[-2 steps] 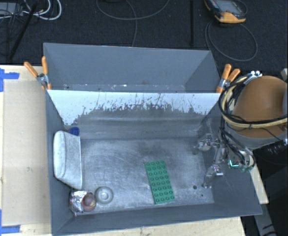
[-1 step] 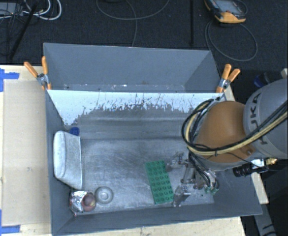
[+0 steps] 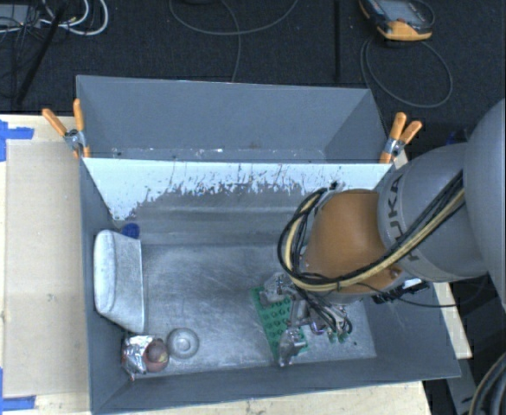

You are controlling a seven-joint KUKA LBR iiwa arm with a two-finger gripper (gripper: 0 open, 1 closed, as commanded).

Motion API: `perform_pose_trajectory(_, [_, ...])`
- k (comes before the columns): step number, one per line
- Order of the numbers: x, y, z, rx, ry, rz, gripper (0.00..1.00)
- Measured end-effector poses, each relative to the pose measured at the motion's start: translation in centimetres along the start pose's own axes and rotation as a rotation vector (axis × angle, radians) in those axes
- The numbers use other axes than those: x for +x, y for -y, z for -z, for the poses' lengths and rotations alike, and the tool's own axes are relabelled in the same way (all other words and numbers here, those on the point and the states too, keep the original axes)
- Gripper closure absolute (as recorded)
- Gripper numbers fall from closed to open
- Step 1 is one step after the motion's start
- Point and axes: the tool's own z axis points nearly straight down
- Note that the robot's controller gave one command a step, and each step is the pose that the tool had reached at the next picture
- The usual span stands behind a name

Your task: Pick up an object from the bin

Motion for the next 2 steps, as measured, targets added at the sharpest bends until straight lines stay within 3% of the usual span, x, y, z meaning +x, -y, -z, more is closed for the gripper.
perform_pose_trajectory(1, [0.1,0.0,0.0,0.000,-0.006,0.003,1.00])
perform_pose_trajectory(2, [1.0,-0.5,5.5,-0.002,-0.001,0.021,1.00])
